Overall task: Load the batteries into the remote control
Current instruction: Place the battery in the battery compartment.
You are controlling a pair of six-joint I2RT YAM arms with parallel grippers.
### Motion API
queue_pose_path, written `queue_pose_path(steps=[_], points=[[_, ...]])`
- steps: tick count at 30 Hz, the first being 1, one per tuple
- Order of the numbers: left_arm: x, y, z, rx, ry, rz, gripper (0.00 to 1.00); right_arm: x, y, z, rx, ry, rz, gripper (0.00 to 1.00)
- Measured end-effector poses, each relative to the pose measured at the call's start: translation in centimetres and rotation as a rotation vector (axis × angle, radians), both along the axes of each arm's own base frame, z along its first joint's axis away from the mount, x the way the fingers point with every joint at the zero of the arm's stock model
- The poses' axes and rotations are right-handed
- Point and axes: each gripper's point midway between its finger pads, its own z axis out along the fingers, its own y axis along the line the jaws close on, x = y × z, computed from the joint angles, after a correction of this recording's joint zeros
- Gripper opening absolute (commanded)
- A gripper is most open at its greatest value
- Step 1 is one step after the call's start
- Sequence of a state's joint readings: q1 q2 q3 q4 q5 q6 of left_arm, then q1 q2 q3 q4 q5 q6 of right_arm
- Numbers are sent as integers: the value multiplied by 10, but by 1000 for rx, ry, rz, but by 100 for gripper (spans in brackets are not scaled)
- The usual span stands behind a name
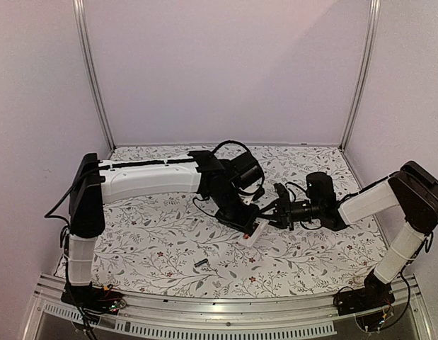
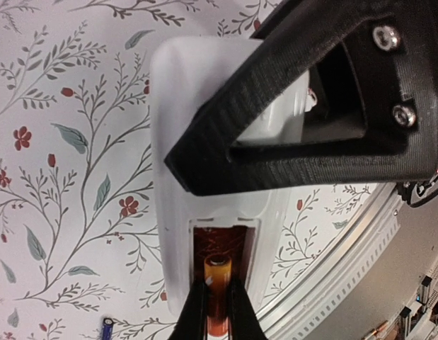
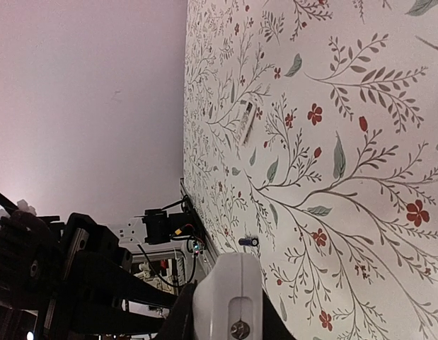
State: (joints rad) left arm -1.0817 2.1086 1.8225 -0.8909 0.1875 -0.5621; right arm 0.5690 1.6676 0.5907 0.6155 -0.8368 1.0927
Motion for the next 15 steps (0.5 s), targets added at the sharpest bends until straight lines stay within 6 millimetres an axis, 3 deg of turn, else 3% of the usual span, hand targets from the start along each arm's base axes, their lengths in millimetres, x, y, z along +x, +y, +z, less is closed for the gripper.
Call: queue_pose_path(steps=[15], points=[[5,-1,5,29,-5,22,12,1,2,5,22,-13,-1,0]])
